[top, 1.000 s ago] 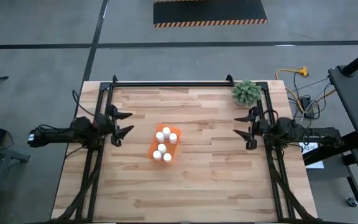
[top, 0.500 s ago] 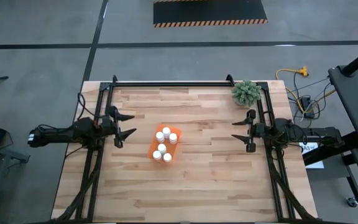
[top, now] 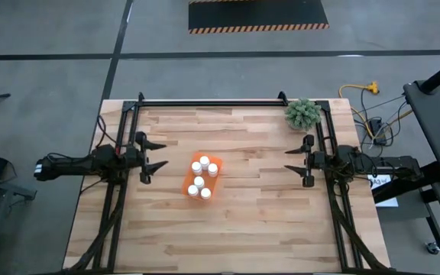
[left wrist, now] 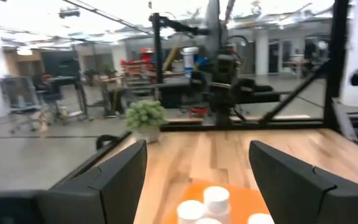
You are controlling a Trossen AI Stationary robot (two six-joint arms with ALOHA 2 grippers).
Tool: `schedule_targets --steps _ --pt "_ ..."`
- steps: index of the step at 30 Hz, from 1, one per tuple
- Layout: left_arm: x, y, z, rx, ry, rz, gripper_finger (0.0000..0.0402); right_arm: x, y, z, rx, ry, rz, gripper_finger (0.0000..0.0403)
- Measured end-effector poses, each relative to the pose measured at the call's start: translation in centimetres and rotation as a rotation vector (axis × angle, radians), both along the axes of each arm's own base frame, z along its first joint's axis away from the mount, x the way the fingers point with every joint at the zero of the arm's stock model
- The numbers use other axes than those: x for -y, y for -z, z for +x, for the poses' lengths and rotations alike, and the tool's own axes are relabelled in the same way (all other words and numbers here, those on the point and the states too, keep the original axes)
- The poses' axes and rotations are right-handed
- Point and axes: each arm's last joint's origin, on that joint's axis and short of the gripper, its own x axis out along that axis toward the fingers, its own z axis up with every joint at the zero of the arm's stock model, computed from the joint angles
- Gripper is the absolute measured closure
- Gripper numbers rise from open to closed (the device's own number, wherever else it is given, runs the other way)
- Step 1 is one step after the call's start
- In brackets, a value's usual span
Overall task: Pick and place pill bottles into a basket
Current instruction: Return to Home Position
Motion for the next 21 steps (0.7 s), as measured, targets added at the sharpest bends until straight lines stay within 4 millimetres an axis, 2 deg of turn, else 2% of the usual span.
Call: schedule_targets --steps 11,21 --pt "0.6 0.5 0.1 -0.045 0.210 0.014 0.0136 -0.1 0.1 0.0 -0.007 -0.020 -0.002 0.0177" --pt "0.6 1.0 0.1 -0.102 0.215 -0.092 0.0136 -0.1 0.6 0.4 -0.070 -0.022 -0.018 0.0177"
